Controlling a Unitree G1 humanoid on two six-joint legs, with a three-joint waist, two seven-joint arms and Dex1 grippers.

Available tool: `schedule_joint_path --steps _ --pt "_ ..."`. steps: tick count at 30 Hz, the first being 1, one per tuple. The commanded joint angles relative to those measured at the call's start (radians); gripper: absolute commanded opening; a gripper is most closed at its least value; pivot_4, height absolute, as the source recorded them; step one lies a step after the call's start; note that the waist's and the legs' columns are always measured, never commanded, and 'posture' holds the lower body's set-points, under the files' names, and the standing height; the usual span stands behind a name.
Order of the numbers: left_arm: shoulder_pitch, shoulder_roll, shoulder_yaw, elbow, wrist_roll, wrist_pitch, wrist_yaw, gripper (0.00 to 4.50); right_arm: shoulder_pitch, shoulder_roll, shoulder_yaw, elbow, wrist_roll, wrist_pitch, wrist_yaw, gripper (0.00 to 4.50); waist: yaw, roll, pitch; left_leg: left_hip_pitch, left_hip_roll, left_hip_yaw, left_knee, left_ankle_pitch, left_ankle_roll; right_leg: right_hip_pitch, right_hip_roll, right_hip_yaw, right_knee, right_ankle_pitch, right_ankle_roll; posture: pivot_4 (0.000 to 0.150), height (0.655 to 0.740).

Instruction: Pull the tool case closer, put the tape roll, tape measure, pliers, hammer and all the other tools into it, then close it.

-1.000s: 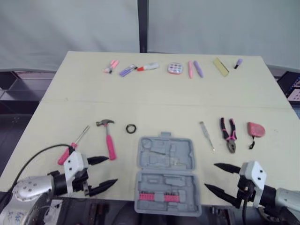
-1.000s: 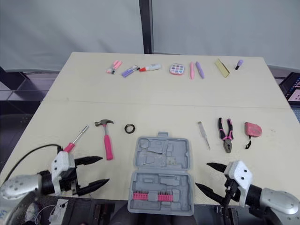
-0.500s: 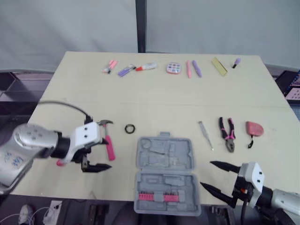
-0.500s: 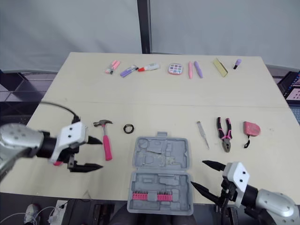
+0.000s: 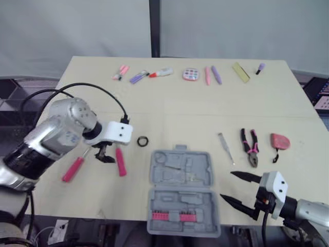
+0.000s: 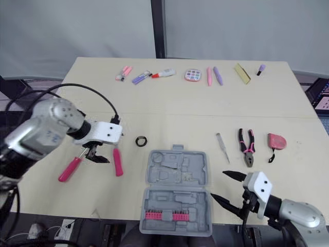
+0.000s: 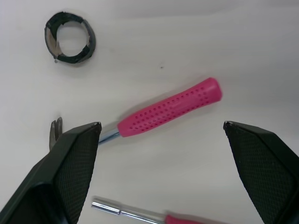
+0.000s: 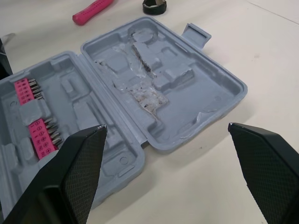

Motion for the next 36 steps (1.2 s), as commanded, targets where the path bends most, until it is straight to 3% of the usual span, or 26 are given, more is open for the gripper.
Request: schedule_joint_path --steps 1,13,36 --pt "-0.039 -0.047 -0.015 0.06 0.082 -0.022 -0.004 4.5 0.007 -0.019 -0.025 -0.016 0.018 0.004 0.023 4.4 0.001 0.0 0.0 0.0 0.0 0.0 0.0 0.0 0.0 0.0 0.0 0.0 0.0 0.0 0.0 0.15 0.7134" --pt "-0.069 -0.228 -0.004 0.188 0.163 -0.049 0.018 4.5 0.02 -0.077 -0.09 -0.025 0.058 0.046 0.048 4.4 0.005 -0.001 0.001 -0.001 0.0 0.0 0.002 0.0 0.0 0.0 -0.001 -0.001 0.001 0.0 0.0 0.15 0.7134" --pt "-0.126 -0.406 0.001 0.492 0.229 -0.216 0.083 4.5 0.117 -0.065 -0.218 -0.023 0.052 0.038 0.068 4.4 0.005 -0.002 0.001 -0.001 0.0 0.0 0.002 0.0 0.0 -0.001 -0.001 -0.002 0.002 0.0 0.0 0.15 0.7134"
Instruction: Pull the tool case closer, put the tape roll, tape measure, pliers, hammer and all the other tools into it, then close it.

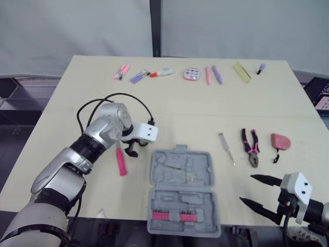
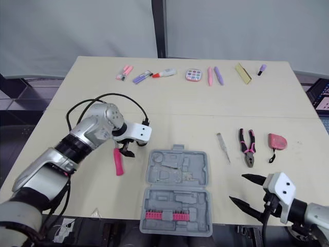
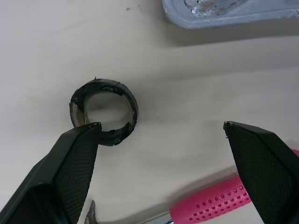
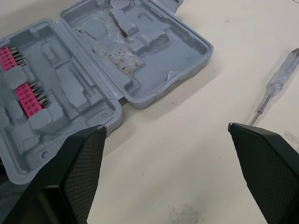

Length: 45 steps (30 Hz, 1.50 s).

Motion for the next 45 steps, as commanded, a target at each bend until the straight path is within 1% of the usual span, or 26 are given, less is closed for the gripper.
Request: schedule_joint_path --steps 1,9,25,27,29,31,32,33,35,36,45 --pt "-0.034 -0.015 0.024 0.037 0.013 -0.024 0.016 4.5 0.01 0.002 -0.036 -0.029 0.017 -0.005 0.011 4.4 0.0 0.0 0.0 0.0 0.0 0.0 0.0 0.0 0.0 0.0 0.0 0.0 0.0 0.0 0.0 0.15 0.7134" --pt "-0.055 -0.054 0.028 0.137 0.021 -0.063 0.044 4.5 0.023 0.005 -0.049 -0.04 0.015 -0.003 0.005 4.4 0.0 0.0 0.0 0.0 -0.001 0.0 0.0 0.0 0.0 0.0 0.0 -0.001 0.001 0.0 0.0 0.15 0.7134" --pt "-0.062 -0.122 0.051 0.262 0.032 -0.109 0.094 4.5 0.028 0.028 -0.069 -0.04 0.014 -0.017 0.002 4.4 0.002 0.0 0.0 0.0 -0.002 0.0 0.0 0.0 0.001 -0.001 0.0 -0.002 0.003 0.0 0.0 0.15 0.7134" --pt "-0.062 -0.126 0.056 0.271 0.035 -0.109 0.097 4.0 0.029 0.029 -0.068 -0.04 0.011 -0.017 0.002 4.5 0.003 0.0 0.0 0.0 -0.003 -0.001 0.001 0.0 0.001 -0.001 -0.001 -0.001 0.003 0.0 0.0 0.15 0.7134" --pt "-0.061 -0.126 0.057 0.28 0.04 -0.114 0.098 3.24 0.029 0.029 -0.067 -0.039 0.01 -0.017 0.002 4.5 0.002 0.0 0.0 0.0 -0.003 -0.001 0.001 0.0 0.001 -0.001 -0.001 -0.001 0.003 0.0 0.0 0.15 0.7134" --pt "-0.06 -0.126 0.057 0.282 0.044 -0.115 0.098 2.18 0.03 0.03 -0.067 -0.04 0.009 -0.018 0.002 4.5 0.001 0.0 0.0 0.0 -0.003 -0.001 0.001 0.0 0.001 -0.001 -0.001 -0.001 0.003 0.0 0.0 0.15 0.7134" --pt "-0.06 -0.126 0.057 0.282 0.044 -0.115 0.098 1.78 0.031 0.03 -0.067 -0.04 0.009 -0.017 0.002 4.5 0.001 0.0 0.0 0.0 -0.003 -0.001 0.001 0.0 0.001 -0.001 -0.001 -0.001 0.003 0.0 0.0 0.15 0.7134" --pt "-0.059 -0.126 0.058 0.281 0.045 -0.114 0.098 1.2 0.031 0.03 -0.067 -0.04 0.009 -0.017 0.003 4.5 0.001 0.0 0.0 0.0 -0.003 -0.001 0.001 0.0 0.001 -0.001 -0.001 -0.001 0.003 0.0 0.0 0.15 0.7134" --pt "-0.059 -0.125 0.057 0.281 0.046 -0.114 0.098 0.25 0.032 0.03 -0.067 -0.039 0.009 -0.018 0.003 4.5 0.0 0.0 0.0 0.0 -0.003 -0.001 0.001 0.0 0.001 -0.001 -0.001 -0.001 0.004 0.0 0.0 0.15 0.7134" --pt "-0.058 -0.124 0.056 0.281 0.047 -0.114 0.099 0.06 0.031 0.03 -0.067 -0.039 0.009 -0.018 0.003 4.5 0.0 0.0 0.0 0.0 -0.003 -0.001 0.001 0.0 0.001 -0.001 -0.001 -0.001 0.004 0.0 0.0 0.15 0.7134" --pt "-0.048 -0.109 0.066 0.269 0.048 -0.109 0.109 0.06 0.023 0.028 -0.061 -0.032 0.005 -0.018 0.004 4.5 0.0 0.0 0.0 0.0 -0.003 -0.001 0.001 0.0 0.001 -0.001 -0.001 -0.001 0.005 0.0 0.0 0.15 0.7134"
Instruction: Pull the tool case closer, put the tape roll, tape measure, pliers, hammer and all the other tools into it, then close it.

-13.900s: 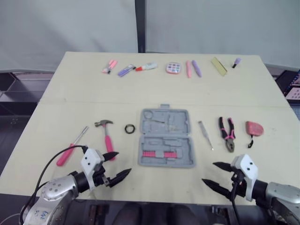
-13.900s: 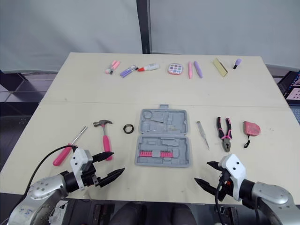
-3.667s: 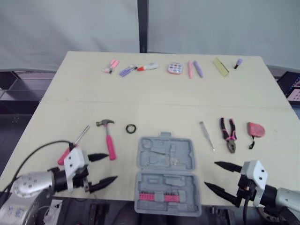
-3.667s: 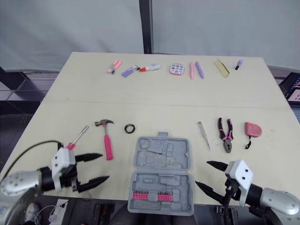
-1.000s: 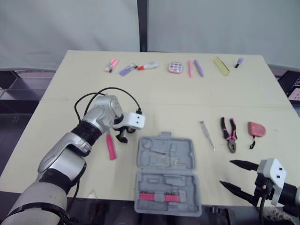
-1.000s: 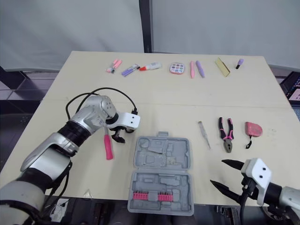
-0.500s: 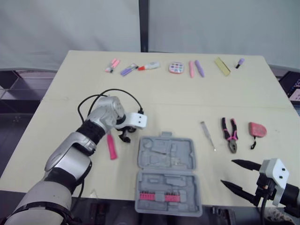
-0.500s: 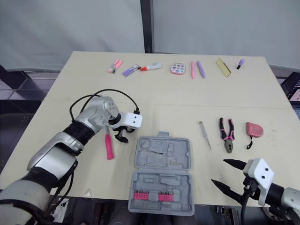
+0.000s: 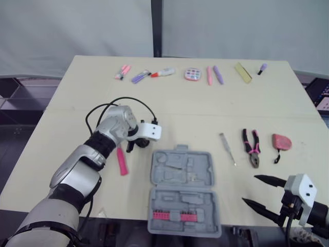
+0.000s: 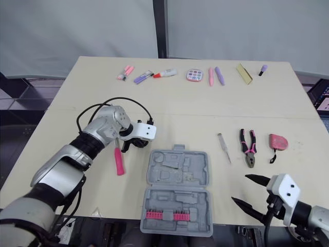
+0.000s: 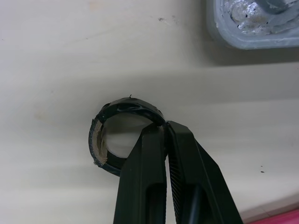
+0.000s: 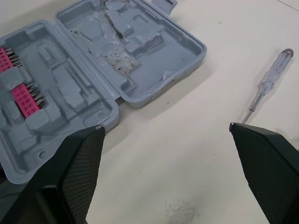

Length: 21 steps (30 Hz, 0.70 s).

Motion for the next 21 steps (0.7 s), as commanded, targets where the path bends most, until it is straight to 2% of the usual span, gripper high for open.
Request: schedule_joint_path --steps 1,5,10,16,21 --pt "0.001 0.017 0.025 -0.005 0.009 0.011 0.018 0.06 -0.002 0.005 -0.023 -0.015 0.008 -0.016 0.005 4.5 0.0 0.0 0.0 0.0 0.0 0.0 0.0 0.0 0.0 0.0 0.0 0.0 0.0 0.0 0.0 0.15 0.7134" --pt "0.008 0.055 0.079 -0.104 -0.023 0.083 -0.02 0.06 -0.014 -0.003 -0.029 -0.009 0.009 -0.012 0.006 4.5 -0.002 0.0 0.0 0.0 0.0 0.0 0.0 0.0 0.0 -0.001 0.0 0.0 0.0 0.0 0.0 0.15 0.7134" --pt "0.046 0.127 0.12 -0.362 -0.057 0.244 -0.145 0.06 -0.018 -0.004 -0.034 -0.001 0.005 -0.016 0.009 4.5 -0.003 0.0 0.0 -0.002 -0.001 0.001 0.001 0.0 0.0 -0.009 -0.001 0.001 0.012 0.0 0.0 0.15 0.7134" --pt "0.117 0.148 0.136 -0.612 -0.131 0.449 -0.238 0.06 -0.016 0.0 -0.03 0.003 0.001 -0.019 0.009 4.5 0.0 0.0 0.0 -0.003 -0.002 0.0 0.001 0.0 0.0 -0.009 -0.002 0.004 0.013 0.0 0.0 0.15 0.7134" --pt "0.171 0.143 0.174 -0.685 -0.21 0.501 -0.202 0.06 -0.013 0.0 -0.034 0.005 -0.002 -0.021 0.011 4.5 -0.001 0.0 0.0 -0.004 -0.001 0.0 0.002 0.0 0.0 -0.009 -0.002 0.004 0.013 0.0 0.0 0.15 0.7134"
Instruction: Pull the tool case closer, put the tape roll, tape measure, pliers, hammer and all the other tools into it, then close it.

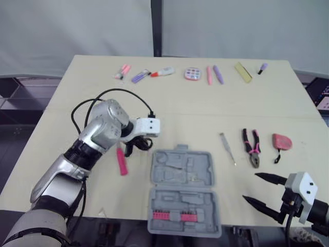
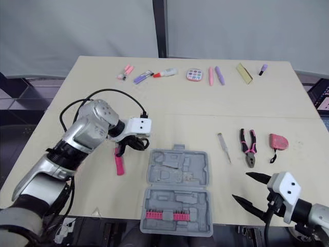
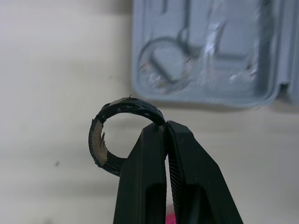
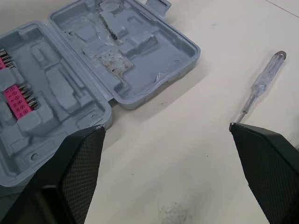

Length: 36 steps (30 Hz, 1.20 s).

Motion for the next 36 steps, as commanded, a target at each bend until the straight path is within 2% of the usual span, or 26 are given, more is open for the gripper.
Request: schedule_joint_path --steps 1,8,15,24,36 --pt "0.015 0.006 0.059 -0.043 -0.061 0.033 0.027 0.06 0.01 0.002 -0.034 -0.012 0.005 -0.02 0.01 4.5 0.0 0.0 0.0 0.0 0.0 0.0 0.0 0.0 0.0 0.0 0.0 0.0 0.0 0.0 0.0 0.15 0.7134" --pt "0.065 -0.03 0.167 -0.043 -0.276 0.082 0.024 0.06 0.027 0.024 -0.029 -0.032 -0.002 -0.025 -0.008 4.5 0.0 0.0 0.0 0.0 0.0 0.0 0.001 0.0 0.0 0.0 0.0 0.0 0.0 0.0 0.0 0.15 0.7134" --pt "0.049 0.002 0.137 0.009 -0.341 0.076 0.023 0.06 0.042 0.058 -0.019 -0.065 -0.011 -0.028 -0.031 4.5 0.0 0.0 0.0 0.0 0.0 0.0 0.001 0.0 0.0 0.0 0.001 0.0 0.001 0.0 0.0 0.15 0.7134" --pt "0.044 0.002 0.06 0.069 -0.353 0.067 0.018 0.06 0.078 0.101 -0.004 -0.085 -0.033 -0.054 -0.05 4.5 -0.001 0.0 0.0 0.0 0.0 0.0 0.001 0.0 0.0 0.0 0.001 0.0 0.001 0.0 0.0 0.15 0.7134" --pt "0.003 -0.054 0.003 0.187 -0.331 0.028 0.051 0.06 0.079 0.112 0.002 -0.083 -0.045 -0.06 -0.057 4.5 0.001 0.001 0.0 0.0 -0.001 0.0 0.001 0.0 0.001 0.0 0.001 0.0 0.001 0.0 0.0 0.15 0.7134"
